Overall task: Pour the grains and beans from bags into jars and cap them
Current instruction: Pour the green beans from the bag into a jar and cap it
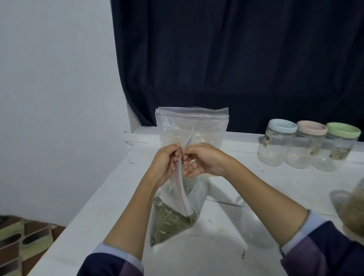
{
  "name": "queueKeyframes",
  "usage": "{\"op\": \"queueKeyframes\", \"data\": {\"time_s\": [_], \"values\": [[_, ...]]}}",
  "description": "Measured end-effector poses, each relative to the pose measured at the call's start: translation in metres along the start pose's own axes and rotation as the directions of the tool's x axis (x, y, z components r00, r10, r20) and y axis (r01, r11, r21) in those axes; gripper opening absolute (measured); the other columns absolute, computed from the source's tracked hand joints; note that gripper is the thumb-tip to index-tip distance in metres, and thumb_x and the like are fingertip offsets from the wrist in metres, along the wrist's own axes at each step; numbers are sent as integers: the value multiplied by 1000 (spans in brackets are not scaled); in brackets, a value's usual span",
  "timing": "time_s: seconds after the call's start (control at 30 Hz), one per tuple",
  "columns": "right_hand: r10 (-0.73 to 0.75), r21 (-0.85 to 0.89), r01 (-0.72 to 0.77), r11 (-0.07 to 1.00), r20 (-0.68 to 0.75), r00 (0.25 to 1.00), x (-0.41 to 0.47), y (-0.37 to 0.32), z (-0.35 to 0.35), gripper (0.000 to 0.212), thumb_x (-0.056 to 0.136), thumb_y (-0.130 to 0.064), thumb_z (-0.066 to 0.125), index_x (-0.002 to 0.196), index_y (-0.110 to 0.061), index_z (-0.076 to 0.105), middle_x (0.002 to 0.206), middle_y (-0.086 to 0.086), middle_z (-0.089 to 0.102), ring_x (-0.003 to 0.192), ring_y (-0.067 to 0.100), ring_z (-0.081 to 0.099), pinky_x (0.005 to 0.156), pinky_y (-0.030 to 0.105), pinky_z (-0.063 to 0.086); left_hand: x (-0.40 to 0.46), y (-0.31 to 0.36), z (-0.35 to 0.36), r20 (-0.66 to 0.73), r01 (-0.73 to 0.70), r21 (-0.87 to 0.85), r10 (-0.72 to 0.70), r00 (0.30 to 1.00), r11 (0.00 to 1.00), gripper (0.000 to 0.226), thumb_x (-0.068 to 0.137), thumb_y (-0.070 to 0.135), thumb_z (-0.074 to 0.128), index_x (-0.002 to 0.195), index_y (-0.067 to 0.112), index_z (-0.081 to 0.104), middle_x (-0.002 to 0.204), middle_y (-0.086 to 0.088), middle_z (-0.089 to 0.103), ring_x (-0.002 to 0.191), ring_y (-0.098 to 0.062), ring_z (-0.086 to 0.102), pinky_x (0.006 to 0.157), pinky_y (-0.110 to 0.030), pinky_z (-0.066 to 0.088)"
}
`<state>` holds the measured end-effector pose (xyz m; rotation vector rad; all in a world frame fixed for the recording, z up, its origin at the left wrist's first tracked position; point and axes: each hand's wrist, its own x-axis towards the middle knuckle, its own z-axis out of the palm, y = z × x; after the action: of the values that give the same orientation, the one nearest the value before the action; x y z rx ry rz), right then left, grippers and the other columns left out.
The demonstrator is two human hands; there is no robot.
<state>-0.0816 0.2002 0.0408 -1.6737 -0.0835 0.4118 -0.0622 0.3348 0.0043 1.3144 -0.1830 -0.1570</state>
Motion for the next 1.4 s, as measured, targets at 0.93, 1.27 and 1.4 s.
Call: {"op": "queueKeyframes", "data": {"time_s": [0.93,1.27,1.4], "values": [[-260,153,244,958,96,961,6,-36,-21,28,91,-13,55,65,-6,51,55,5,46,48,18,52,51,26,49,8,46,9,143,-203,107,187,972,973,36,93,10,46,66,10,71,65,-12,65,65,-30,54,70,-39,37],[-111,-224,112,968,18,994,5,-15,-20,38,92,-3,55,55,-10,60,61,4,55,63,19,60,62,27,56,-1,30,-2,79,-74,398,46,996,914,31,90,-5,49,63,6,59,76,-3,61,63,-9,62,62,-19,54],[-141,-207,126,970,-60,988,1,-17,-8,49,88,3,50,42,-11,58,57,8,61,70,25,67,74,32,60,-3,33,5,82,-110,425,83,993,898,38,84,-10,52,52,9,60,60,3,63,51,-5,61,59,-16,54]]}}
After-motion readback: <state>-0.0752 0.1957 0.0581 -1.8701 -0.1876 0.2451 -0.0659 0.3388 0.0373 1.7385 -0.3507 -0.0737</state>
